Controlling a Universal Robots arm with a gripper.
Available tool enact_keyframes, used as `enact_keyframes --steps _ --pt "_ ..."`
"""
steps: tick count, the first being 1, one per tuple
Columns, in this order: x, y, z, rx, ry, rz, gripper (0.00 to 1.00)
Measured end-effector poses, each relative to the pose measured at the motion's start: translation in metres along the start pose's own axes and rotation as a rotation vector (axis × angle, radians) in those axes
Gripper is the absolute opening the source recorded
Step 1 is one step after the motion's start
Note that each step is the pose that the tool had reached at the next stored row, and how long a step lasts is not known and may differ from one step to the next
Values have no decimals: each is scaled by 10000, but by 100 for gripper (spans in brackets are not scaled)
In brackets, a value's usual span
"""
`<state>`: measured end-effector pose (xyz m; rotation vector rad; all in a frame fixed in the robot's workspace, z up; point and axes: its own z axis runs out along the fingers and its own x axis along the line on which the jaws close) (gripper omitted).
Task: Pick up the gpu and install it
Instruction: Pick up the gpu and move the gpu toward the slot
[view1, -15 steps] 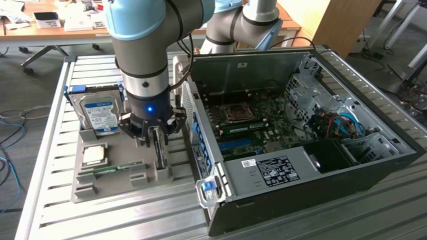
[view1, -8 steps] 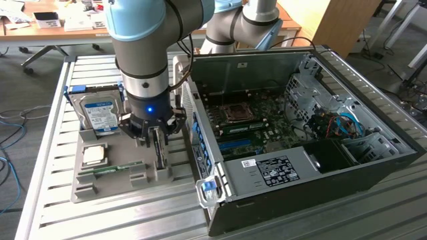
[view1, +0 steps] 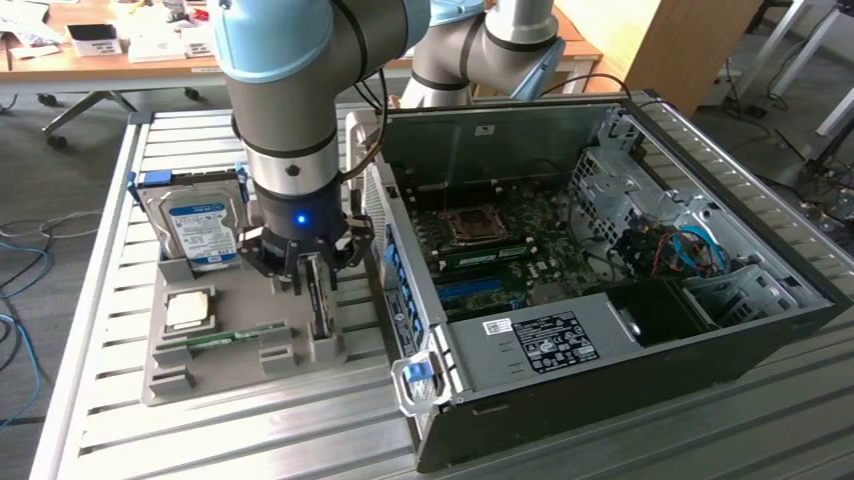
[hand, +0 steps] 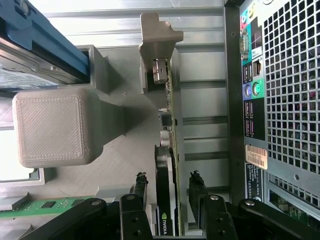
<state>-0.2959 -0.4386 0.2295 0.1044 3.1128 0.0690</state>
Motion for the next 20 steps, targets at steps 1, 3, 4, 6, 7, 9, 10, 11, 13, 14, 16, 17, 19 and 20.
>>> enact_keyframes --steps 1,3,4,6,7,9,10,11,13,14,16,17,19,20 --pt "0 0 0 0 0 0 47" --pt "0 0 0 0 0 0 47" --pt "0 0 0 -1 0 0 47" --pt "0 0 0 0 0 0 47" --pt "0 0 0 0 1 0 47" --pt "0 0 0 0 0 0 47" --pt "0 0 0 0 0 0 46" --pt "0 0 0 0 0 0 46" --pt "0 0 0 0 0 0 39" --pt "0 0 0 0 0 0 39" --pt "0 0 0 0 0 0 39" --pt "0 0 0 0 0 0 39" --pt "0 0 0 0 0 0 39" --pt "0 0 0 -1 0 0 39"
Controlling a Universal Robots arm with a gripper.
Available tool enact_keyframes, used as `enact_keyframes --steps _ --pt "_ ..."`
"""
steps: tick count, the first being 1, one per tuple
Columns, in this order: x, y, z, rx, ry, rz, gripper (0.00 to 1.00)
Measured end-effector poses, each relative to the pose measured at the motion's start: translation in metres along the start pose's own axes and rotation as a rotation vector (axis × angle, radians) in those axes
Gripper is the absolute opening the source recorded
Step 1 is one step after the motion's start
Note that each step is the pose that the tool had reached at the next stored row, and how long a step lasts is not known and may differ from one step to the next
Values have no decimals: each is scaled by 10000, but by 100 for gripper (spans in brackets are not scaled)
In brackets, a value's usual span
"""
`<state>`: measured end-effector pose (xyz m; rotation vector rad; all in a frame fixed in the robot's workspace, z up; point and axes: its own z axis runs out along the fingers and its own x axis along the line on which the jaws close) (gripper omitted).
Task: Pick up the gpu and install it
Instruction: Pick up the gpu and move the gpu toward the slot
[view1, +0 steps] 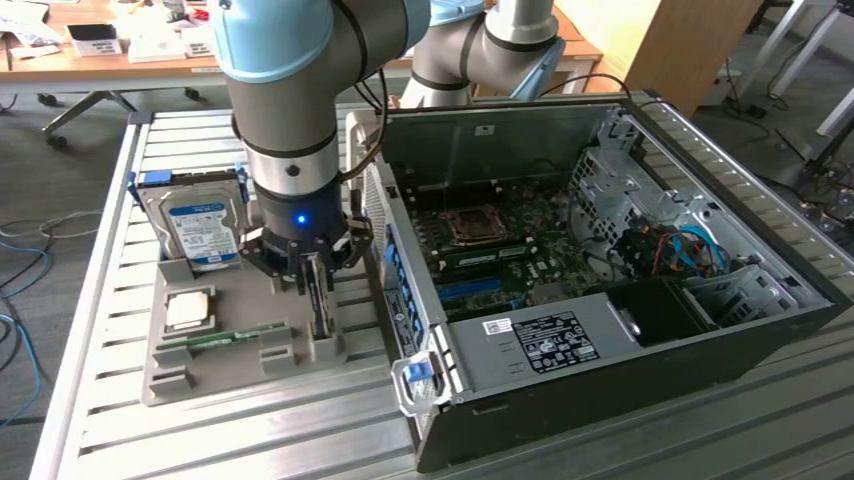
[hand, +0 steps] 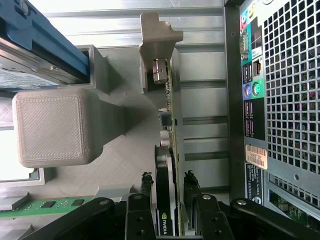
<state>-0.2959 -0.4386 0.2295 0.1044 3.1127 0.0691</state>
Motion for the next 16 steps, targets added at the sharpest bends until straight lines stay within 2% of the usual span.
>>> enact_keyframes --steps 16 --pt "-1 1 -19 0 0 0 39"
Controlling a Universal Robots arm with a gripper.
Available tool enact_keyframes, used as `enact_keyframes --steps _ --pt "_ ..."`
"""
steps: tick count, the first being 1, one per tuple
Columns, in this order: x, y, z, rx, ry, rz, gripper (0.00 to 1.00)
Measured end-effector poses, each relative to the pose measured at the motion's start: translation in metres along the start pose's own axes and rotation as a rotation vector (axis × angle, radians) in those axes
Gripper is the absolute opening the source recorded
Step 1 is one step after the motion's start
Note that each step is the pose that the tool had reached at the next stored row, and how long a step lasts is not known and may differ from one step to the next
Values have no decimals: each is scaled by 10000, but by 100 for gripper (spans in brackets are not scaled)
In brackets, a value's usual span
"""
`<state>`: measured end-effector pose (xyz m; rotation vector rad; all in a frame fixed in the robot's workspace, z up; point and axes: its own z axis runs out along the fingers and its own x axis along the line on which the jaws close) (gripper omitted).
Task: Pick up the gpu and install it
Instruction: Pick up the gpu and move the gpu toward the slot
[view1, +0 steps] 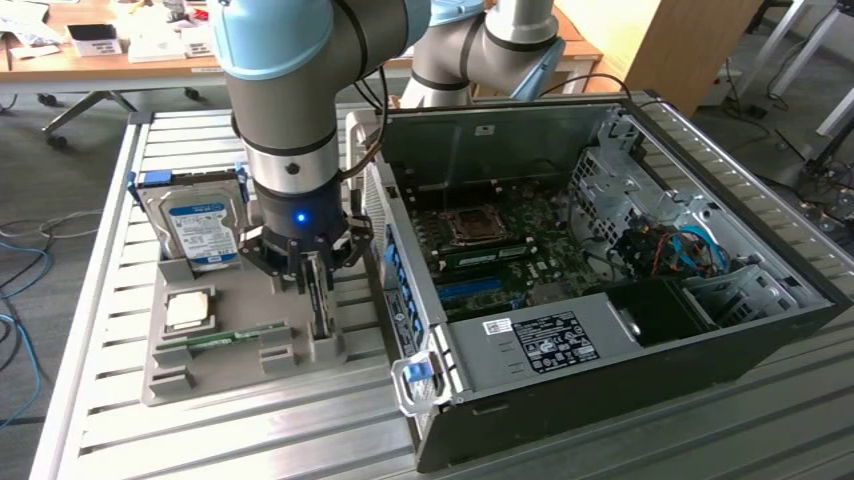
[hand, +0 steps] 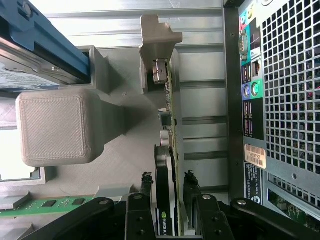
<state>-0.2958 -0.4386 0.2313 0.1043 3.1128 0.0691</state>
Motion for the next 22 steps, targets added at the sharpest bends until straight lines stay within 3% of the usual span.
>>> enact_keyframes --steps 3,6,22 --pt "0 0 0 0 0 0 38" --pt "0 0 0 1 0 0 27" --pt "1 0 0 -6 7 -153 27"
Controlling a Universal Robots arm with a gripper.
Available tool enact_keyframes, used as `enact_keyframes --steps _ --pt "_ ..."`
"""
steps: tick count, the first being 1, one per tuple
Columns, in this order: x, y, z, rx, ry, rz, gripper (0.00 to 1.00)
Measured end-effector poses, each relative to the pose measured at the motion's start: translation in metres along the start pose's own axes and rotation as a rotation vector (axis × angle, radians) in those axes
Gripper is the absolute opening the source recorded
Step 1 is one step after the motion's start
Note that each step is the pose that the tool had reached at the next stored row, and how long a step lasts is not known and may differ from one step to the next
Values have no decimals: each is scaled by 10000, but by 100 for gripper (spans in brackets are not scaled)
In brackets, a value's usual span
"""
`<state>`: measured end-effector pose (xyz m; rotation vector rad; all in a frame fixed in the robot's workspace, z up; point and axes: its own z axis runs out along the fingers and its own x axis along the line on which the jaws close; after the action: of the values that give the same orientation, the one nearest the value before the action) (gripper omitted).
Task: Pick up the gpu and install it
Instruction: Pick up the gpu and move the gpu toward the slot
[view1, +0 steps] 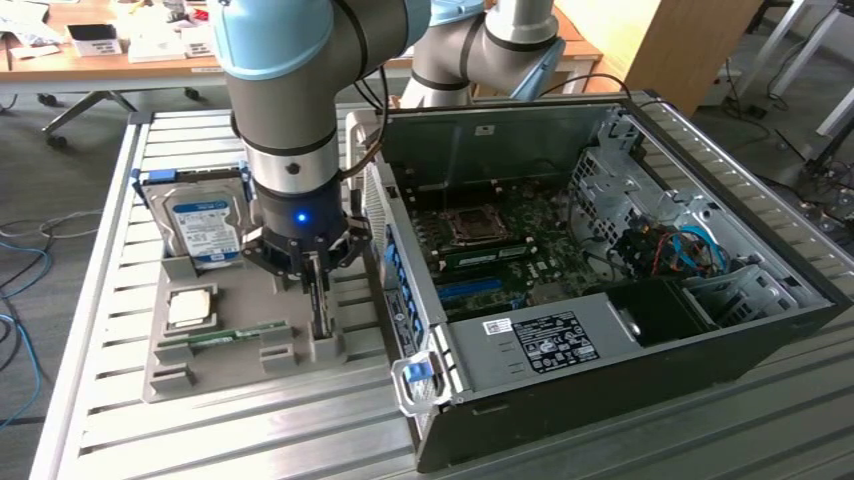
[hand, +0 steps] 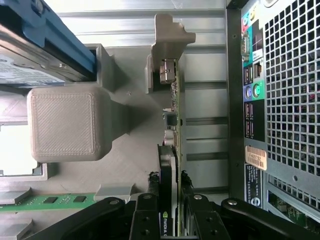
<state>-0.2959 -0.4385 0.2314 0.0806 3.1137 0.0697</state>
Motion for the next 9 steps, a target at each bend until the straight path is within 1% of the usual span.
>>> enact_keyframes --steps 5,9 --pt "0 0 0 -10 16 -339 27" --pt "0 0 0 -11 18 -381 27"
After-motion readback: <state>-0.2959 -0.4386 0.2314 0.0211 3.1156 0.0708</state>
